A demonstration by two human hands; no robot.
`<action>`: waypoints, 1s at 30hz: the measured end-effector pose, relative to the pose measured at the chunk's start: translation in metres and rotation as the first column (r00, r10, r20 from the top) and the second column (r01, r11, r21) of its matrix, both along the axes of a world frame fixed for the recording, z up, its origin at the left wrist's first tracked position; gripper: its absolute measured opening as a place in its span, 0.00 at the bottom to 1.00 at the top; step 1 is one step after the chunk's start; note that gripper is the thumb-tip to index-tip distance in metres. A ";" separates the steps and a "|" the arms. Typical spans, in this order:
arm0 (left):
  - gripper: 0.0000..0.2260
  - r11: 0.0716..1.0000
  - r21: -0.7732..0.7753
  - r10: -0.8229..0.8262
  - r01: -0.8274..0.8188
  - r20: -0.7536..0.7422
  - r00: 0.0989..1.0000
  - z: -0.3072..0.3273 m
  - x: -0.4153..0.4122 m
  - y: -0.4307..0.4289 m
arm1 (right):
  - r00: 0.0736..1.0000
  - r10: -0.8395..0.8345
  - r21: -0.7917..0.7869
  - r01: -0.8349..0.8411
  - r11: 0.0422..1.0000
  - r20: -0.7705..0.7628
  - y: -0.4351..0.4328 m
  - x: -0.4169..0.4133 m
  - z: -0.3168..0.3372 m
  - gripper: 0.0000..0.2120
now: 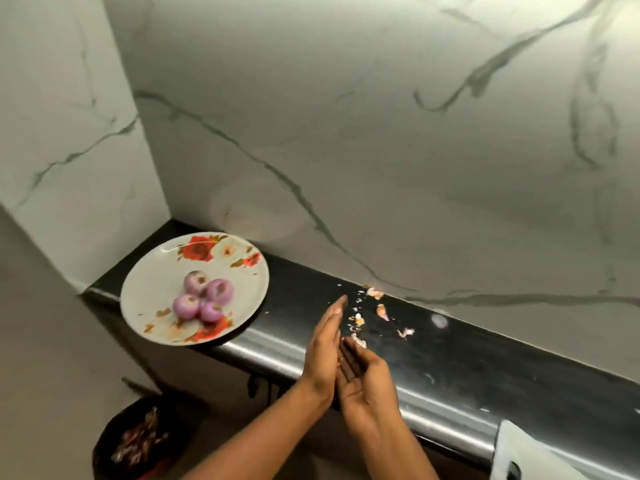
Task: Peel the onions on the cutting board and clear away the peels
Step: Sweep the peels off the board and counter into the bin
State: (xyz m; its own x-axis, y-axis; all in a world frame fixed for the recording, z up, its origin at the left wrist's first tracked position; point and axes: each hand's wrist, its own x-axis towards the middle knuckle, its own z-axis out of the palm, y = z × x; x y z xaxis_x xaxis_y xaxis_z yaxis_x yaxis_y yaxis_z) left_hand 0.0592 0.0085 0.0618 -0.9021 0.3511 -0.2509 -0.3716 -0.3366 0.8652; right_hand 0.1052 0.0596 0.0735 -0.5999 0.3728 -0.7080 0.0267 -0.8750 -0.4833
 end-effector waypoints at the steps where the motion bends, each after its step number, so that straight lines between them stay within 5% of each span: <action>1: 0.16 0.998 -0.040 -0.047 0.047 0.004 0.999 -0.003 -0.004 0.007 | 0.999 -0.049 0.009 0.049 0.999 0.000 0.012 -0.002 -0.007 0.11; 4: 0.18 0.963 -0.212 -0.184 0.170 -0.049 0.982 -0.011 -0.016 0.021 | 0.997 -0.083 0.184 0.082 0.979 -0.003 0.041 -0.008 -0.025 0.11; 6: 0.22 0.892 -0.409 -0.263 0.194 -0.120 0.957 -0.020 -0.028 0.019 | 0.993 0.083 0.554 -0.113 0.825 0.079 0.051 -0.008 -0.046 0.14; 9: 0.27 0.623 -0.777 -0.479 0.091 -0.287 0.829 -0.047 -0.049 0.006 | 0.851 0.396 0.892 -0.428 0.145 0.344 0.071 -0.005 -0.077 0.20; 11: 0.31 0.384 -0.921 -0.605 -0.073 -0.311 0.733 -0.067 -0.060 -0.011 | 0.750 0.381 0.839 -0.457 -0.294 0.541 0.091 -0.001 -0.090 0.24; 12: 0.32 0.303 -0.945 -0.637 -0.122 -0.296 0.712 -0.075 -0.064 -0.020 | 0.746 0.301 0.787 -0.460 -0.412 0.594 0.104 0.003 -0.091 0.26; 13: 0.34 0.248 -0.957 -0.650 -0.150 -0.279 0.707 -0.082 -0.068 -0.028 | 0.763 0.212 0.754 -0.479 -0.450 0.611 0.116 0.007 -0.092 0.27; 16: 0.40 0.134 -0.968 -0.682 -0.210 -0.244 0.689 -0.097 -0.079 -0.049 | 0.727 -0.009 0.680 -0.645 -0.348 0.686 0.159 0.018 -0.098 0.36; 22: 0.46 -0.004 -0.969 -0.633 -0.247 -0.189 0.750 -0.113 -0.092 -0.053 | 0.547 -0.107 0.484 -0.803 -0.348 0.830 0.176 0.000 -0.113 0.47; 26: 0.43 0.064 -0.973 -0.701 -0.220 -0.201 0.684 -0.111 -0.094 -0.034 | 0.538 -0.008 0.476 -0.752 -0.457 0.843 0.146 -0.030 -0.109 0.45; 30: 0.35 0.255 -0.965 -0.811 -0.061 -0.248 0.530 -0.108 -0.101 -0.002 | 0.520 0.144 0.489 -0.624 -0.609 0.842 0.107 -0.040 -0.109 0.40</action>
State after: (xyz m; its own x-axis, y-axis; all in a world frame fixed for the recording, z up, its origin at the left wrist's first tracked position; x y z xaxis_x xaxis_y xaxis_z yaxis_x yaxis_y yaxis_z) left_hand -0.0413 0.0061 -0.0465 -0.7117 0.6890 -0.1367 0.5556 0.6713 0.4906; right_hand 0.0652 0.1666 -0.0354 -0.9574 0.2390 -0.1621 0.2782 0.9137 -0.2962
